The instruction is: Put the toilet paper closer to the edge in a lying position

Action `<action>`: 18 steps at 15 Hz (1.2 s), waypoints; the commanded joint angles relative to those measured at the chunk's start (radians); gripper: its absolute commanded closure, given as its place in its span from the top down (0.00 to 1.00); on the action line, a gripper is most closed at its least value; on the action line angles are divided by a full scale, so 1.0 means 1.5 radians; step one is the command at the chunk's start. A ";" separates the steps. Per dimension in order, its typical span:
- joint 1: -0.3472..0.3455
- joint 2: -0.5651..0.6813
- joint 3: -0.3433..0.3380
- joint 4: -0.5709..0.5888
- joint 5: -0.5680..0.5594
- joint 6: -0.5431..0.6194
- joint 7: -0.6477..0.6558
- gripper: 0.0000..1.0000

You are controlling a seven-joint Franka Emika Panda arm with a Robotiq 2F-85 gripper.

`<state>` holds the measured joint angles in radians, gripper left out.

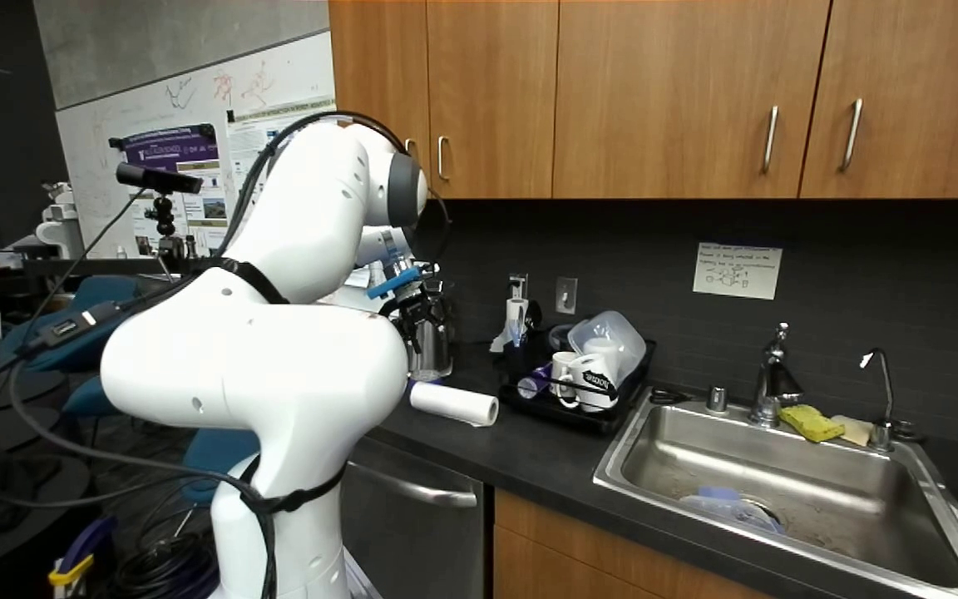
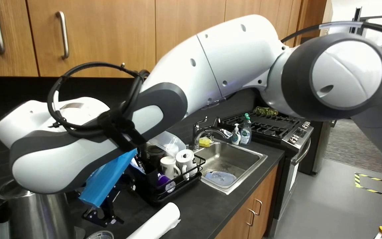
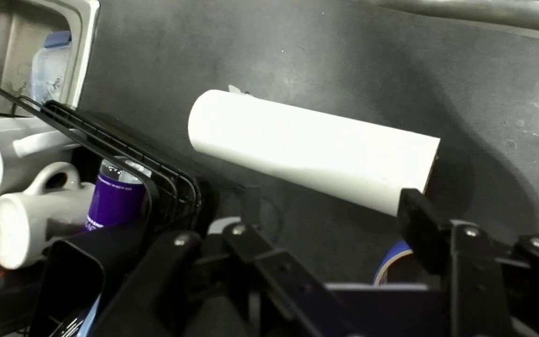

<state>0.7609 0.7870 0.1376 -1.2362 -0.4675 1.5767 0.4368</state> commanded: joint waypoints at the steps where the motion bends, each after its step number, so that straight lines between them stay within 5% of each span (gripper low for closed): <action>1: 0.011 0.014 -0.016 0.037 0.016 -0.024 -0.016 1.00; 8: -0.049 -0.052 0.024 -0.034 0.059 0.086 -0.014 1.00; 18: -0.144 -0.180 0.022 -0.209 0.160 0.236 0.011 1.00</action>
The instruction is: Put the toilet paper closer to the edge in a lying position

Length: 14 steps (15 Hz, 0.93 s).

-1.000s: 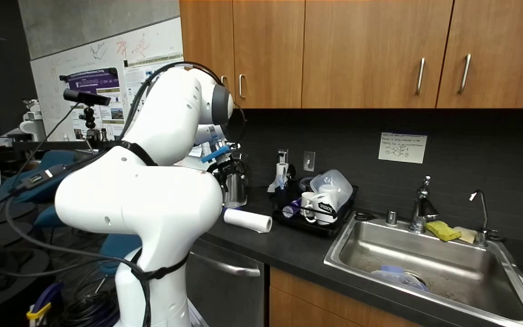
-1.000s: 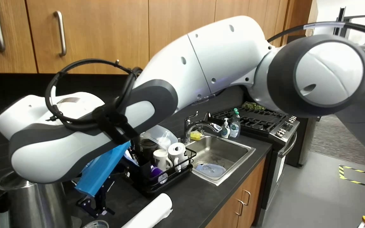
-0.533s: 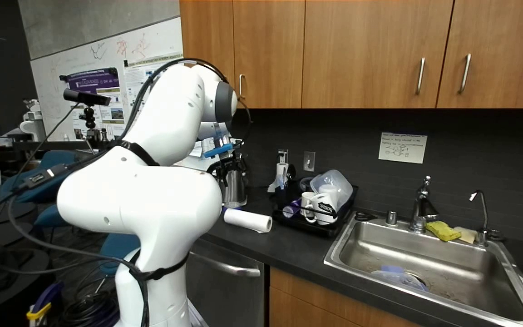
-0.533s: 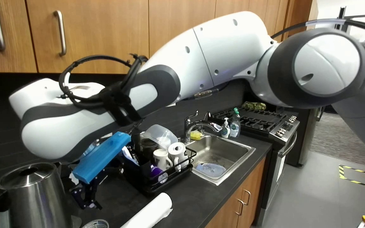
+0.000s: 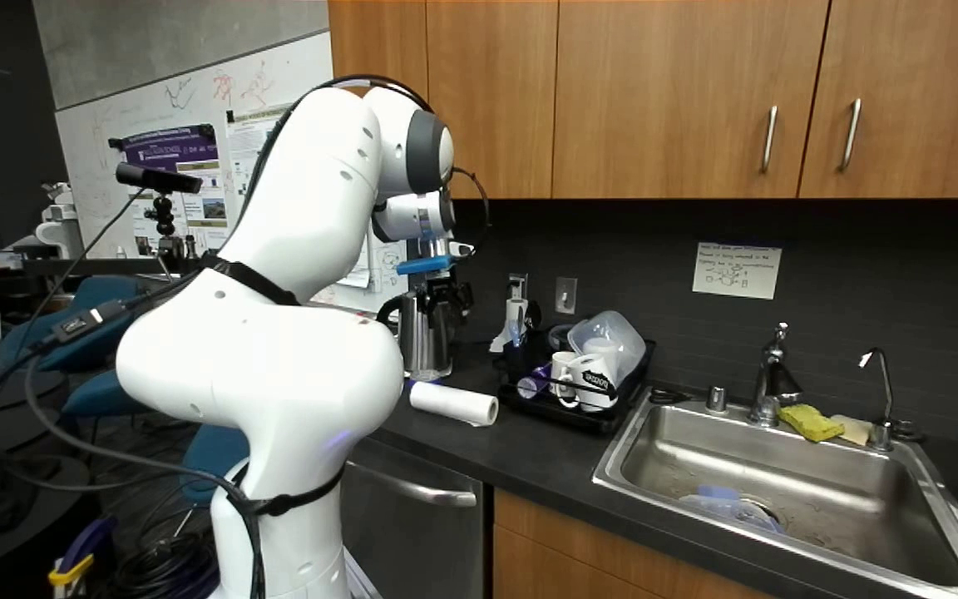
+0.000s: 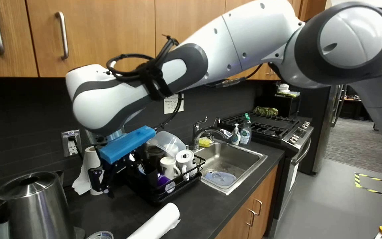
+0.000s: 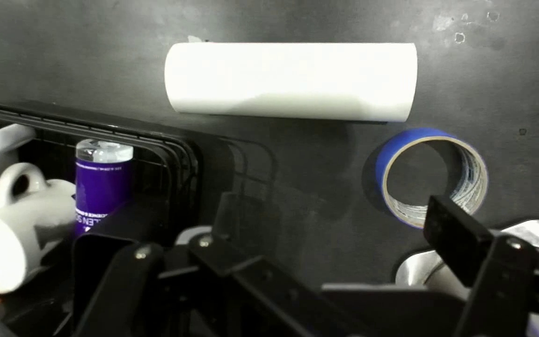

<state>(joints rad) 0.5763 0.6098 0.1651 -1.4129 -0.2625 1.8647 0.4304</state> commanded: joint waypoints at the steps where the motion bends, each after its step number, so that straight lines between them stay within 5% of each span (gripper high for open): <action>1: -0.027 -0.073 0.004 -0.111 0.029 0.056 0.016 1.00; 14: -0.079 -0.174 0.005 -0.288 0.034 0.130 0.060 1.00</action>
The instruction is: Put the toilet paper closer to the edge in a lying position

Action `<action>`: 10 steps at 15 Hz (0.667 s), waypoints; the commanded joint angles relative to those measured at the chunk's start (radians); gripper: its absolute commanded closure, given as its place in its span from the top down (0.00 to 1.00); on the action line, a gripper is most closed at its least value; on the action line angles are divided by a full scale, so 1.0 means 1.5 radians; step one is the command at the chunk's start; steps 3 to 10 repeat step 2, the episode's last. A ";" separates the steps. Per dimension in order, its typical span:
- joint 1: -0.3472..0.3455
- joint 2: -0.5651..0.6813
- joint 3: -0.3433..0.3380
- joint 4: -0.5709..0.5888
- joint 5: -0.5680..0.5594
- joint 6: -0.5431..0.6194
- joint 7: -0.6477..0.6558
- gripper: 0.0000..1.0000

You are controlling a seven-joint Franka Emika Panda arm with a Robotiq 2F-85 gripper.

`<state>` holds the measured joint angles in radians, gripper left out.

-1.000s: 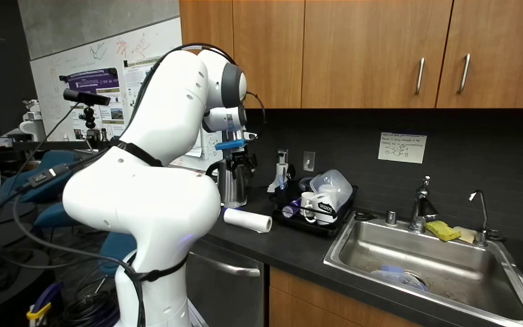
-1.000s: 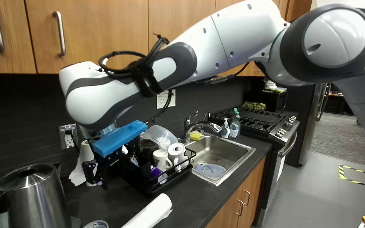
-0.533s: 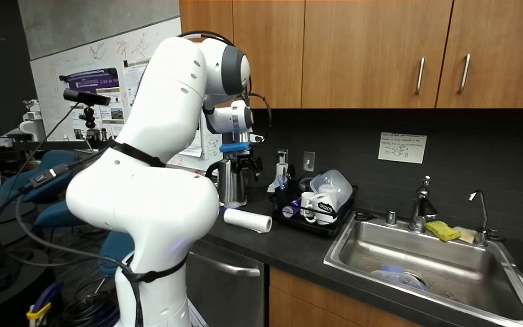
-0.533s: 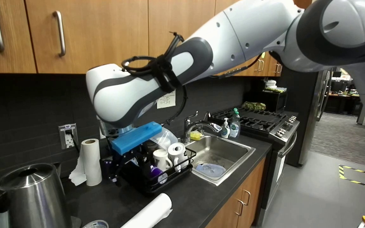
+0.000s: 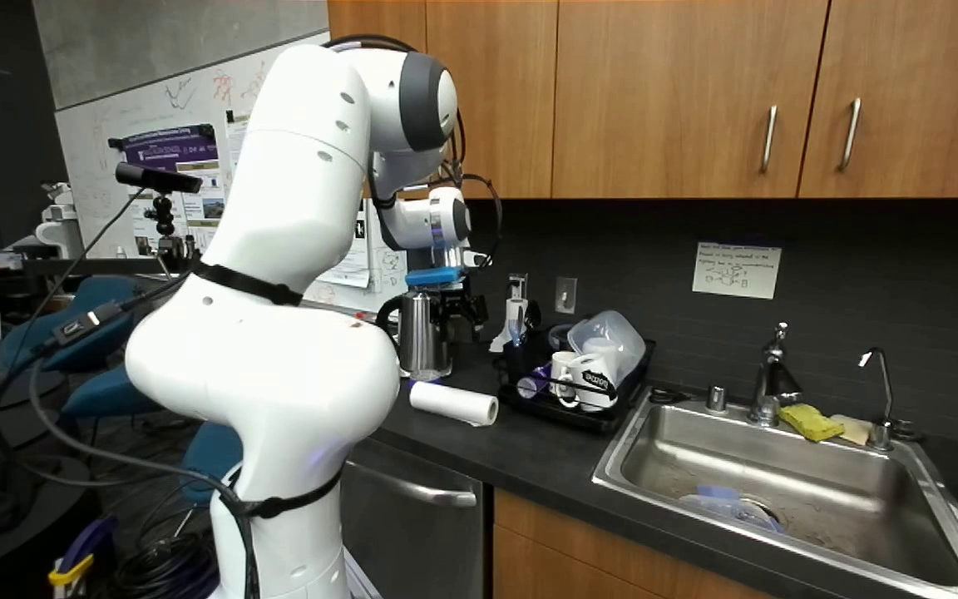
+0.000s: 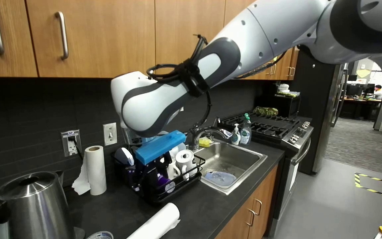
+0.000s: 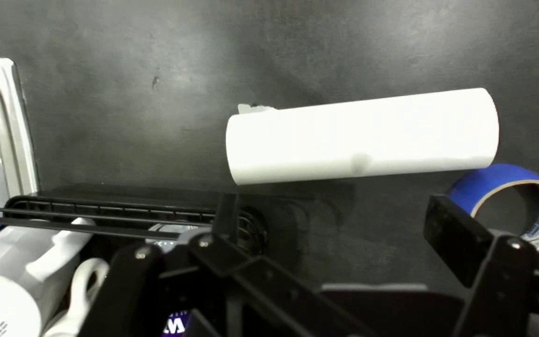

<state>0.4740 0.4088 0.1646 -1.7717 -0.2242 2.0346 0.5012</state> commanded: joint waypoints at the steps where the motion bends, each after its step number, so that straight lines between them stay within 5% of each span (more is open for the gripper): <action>1: -0.012 -0.043 0.006 -0.052 0.008 0.013 0.014 1.00; 10: -0.008 -0.010 0.006 -0.014 -0.002 0.000 0.004 1.00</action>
